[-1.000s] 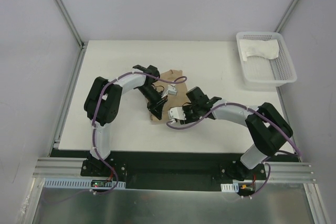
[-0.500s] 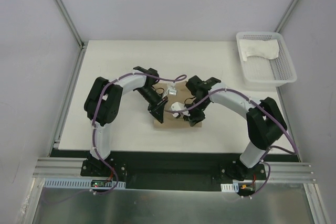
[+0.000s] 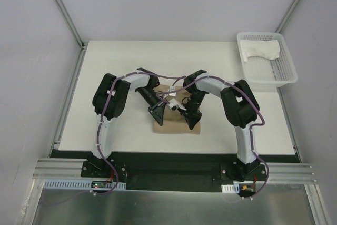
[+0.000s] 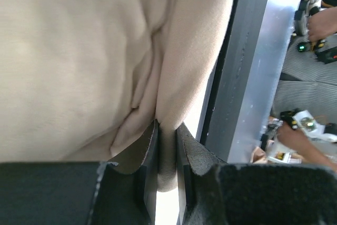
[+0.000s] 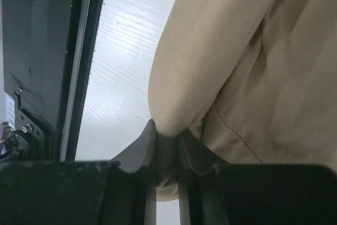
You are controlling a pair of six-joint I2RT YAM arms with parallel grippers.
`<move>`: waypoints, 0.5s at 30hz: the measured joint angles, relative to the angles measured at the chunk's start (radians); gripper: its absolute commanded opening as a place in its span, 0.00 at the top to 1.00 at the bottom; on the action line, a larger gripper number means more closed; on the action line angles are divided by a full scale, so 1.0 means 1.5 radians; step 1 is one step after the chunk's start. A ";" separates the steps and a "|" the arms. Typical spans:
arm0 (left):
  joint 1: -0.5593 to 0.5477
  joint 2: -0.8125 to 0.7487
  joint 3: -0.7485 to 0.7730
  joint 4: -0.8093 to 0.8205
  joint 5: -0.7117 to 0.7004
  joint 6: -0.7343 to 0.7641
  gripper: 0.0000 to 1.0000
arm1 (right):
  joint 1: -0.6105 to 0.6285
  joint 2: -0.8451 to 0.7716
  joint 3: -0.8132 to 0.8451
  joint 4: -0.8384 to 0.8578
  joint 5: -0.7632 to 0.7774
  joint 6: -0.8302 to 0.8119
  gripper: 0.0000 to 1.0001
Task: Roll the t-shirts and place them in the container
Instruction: Roll the T-shirt to the center of the board.
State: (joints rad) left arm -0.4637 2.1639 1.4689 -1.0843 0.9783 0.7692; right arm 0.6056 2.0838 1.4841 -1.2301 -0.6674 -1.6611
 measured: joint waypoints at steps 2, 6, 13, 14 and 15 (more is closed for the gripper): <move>0.005 0.025 0.024 -0.017 -0.002 -0.003 1.00 | -0.005 0.023 0.017 -0.017 -0.007 -0.003 0.95; 0.014 0.060 0.062 -0.050 -0.002 -0.012 1.00 | -0.014 0.056 0.046 -0.046 -0.021 -0.005 0.96; 0.037 0.091 0.087 -0.079 0.006 -0.036 0.76 | -0.022 0.107 0.093 -0.089 -0.040 0.017 0.96; 0.050 0.089 0.082 -0.063 0.011 -0.054 0.74 | -0.022 0.118 0.105 -0.097 -0.046 0.026 0.96; 0.062 0.084 0.075 -0.046 0.014 -0.073 0.69 | -0.022 0.125 0.112 -0.101 -0.049 0.035 0.96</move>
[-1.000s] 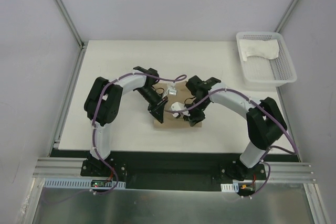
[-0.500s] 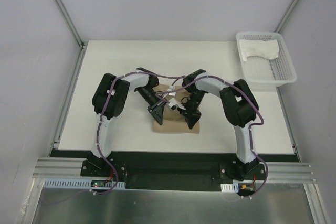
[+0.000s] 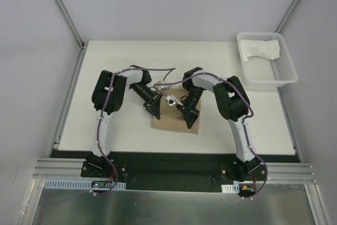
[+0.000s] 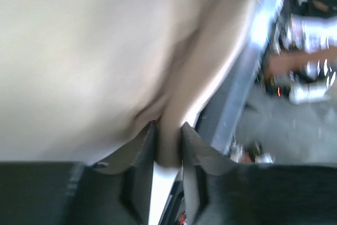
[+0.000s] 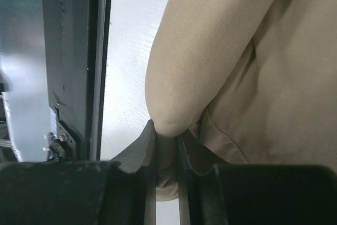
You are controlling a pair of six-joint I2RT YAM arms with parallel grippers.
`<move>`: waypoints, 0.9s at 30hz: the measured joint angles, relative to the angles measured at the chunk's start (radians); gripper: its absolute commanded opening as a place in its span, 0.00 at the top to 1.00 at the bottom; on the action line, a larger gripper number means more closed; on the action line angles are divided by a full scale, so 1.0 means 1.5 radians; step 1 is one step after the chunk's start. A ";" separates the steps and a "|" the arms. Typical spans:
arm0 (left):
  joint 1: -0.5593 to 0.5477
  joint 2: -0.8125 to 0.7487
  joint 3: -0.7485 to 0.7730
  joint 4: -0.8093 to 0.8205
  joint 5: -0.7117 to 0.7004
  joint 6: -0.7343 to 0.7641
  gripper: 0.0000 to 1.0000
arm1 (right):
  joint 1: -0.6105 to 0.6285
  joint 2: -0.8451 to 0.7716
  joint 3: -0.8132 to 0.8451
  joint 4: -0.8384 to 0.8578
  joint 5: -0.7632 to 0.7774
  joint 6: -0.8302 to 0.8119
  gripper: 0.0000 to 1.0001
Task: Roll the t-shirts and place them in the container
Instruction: Roll the T-shirt to the center of the board.
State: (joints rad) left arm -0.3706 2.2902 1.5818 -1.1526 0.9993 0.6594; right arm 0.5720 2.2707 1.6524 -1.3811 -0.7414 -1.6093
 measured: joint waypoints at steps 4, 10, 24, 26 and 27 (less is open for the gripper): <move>0.107 -0.079 -0.063 0.096 -0.018 -0.084 0.62 | -0.001 0.034 0.038 -0.028 0.000 0.047 0.97; 0.155 -0.322 -0.136 0.197 -0.087 -0.047 0.58 | -0.002 0.091 0.098 -0.074 0.000 0.137 0.98; -0.190 -0.702 -0.525 0.464 -0.278 0.214 0.50 | -0.003 0.123 0.132 -0.081 0.004 0.252 0.98; -0.214 -0.701 -0.529 0.484 -0.285 0.226 0.50 | -0.003 0.124 0.134 -0.081 0.004 0.257 0.98; -0.223 -0.700 -0.530 0.492 -0.287 0.232 0.49 | -0.003 0.125 0.134 -0.081 0.005 0.259 0.98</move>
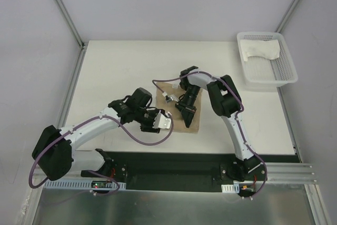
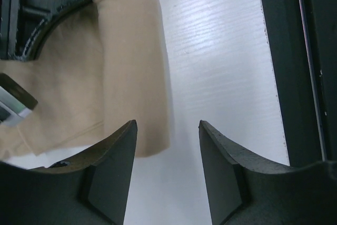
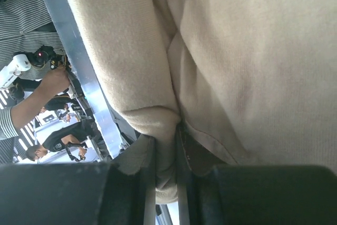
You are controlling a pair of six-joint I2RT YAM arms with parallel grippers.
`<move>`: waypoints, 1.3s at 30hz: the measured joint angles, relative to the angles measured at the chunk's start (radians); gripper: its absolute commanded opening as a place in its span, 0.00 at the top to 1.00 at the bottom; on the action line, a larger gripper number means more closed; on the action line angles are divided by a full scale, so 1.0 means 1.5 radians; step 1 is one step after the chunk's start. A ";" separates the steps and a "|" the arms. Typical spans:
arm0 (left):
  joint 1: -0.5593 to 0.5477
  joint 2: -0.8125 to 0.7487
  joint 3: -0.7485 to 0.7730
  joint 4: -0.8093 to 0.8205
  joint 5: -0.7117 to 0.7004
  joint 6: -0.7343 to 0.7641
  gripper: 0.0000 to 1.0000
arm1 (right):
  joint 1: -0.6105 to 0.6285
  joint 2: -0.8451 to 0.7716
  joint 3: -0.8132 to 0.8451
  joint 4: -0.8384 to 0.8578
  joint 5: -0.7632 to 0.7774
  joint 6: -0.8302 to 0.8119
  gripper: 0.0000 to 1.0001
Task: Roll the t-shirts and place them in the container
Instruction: Roll the T-shirt to the center of the board.
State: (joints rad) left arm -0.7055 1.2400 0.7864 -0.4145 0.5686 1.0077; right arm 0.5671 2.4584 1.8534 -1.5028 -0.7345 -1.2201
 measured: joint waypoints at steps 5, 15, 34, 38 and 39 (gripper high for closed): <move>-0.024 0.038 -0.005 0.047 -0.017 0.023 0.48 | 0.000 0.001 0.002 0.000 0.001 0.006 0.98; -0.036 0.159 -0.036 0.152 -0.125 0.123 0.45 | 0.000 0.001 0.002 0.000 0.000 0.006 0.98; -0.062 0.256 0.063 0.101 -0.200 0.186 1.00 | -0.073 -0.027 -0.001 0.026 -0.021 -0.012 0.56; -0.056 0.292 0.136 0.015 -0.139 0.155 1.00 | -0.176 -0.112 -0.033 0.089 -0.023 -0.022 0.50; -0.051 0.305 0.158 -0.014 -0.116 0.143 1.00 | -0.210 -0.153 -0.055 0.101 -0.022 -0.022 0.51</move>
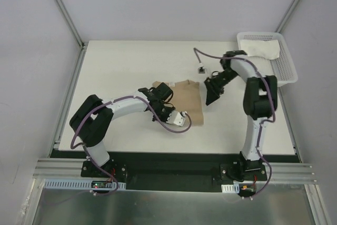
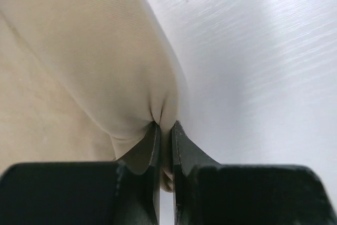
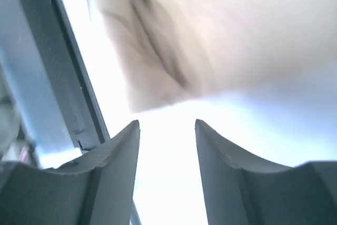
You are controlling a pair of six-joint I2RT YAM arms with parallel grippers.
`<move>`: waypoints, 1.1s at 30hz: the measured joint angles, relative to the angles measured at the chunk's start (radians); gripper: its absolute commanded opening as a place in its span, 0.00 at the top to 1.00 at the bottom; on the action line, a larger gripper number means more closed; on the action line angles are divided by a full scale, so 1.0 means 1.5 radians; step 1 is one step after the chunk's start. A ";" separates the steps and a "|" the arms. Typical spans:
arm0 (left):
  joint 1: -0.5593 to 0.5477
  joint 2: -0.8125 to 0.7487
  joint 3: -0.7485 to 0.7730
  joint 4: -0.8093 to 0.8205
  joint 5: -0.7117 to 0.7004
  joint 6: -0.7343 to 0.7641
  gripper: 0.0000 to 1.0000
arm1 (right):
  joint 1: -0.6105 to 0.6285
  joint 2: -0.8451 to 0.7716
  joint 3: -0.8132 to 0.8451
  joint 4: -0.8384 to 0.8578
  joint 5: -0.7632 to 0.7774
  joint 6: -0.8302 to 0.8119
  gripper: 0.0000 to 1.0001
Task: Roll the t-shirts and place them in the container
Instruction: Roll the T-shirt to the center of the board.
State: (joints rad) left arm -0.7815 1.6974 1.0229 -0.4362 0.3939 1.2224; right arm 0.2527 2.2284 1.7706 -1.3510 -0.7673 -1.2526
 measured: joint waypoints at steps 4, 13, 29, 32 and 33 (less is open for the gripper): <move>0.027 0.046 0.070 -0.110 0.101 -0.051 1.00 | -0.123 -0.219 -0.137 0.074 0.013 0.027 0.50; 0.070 0.129 0.141 -0.266 0.251 -0.135 1.00 | 0.064 -0.704 -0.634 0.398 0.098 0.008 0.46; 0.090 0.201 0.197 -0.373 0.314 -0.189 1.00 | 0.334 -0.770 -0.787 0.681 0.206 -0.005 0.30; 0.090 0.205 0.200 -0.377 0.314 -0.193 1.00 | 0.346 -0.727 -0.788 0.710 0.231 -0.003 0.26; 0.090 0.206 0.201 -0.378 0.315 -0.193 1.00 | 0.349 -0.716 -0.789 0.717 0.236 -0.003 0.26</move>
State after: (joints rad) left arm -0.6460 2.0064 1.3239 -1.0039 0.8658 0.9325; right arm 0.7765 1.1538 0.5873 -0.2760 -0.4133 -1.2568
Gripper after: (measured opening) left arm 0.041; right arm 0.705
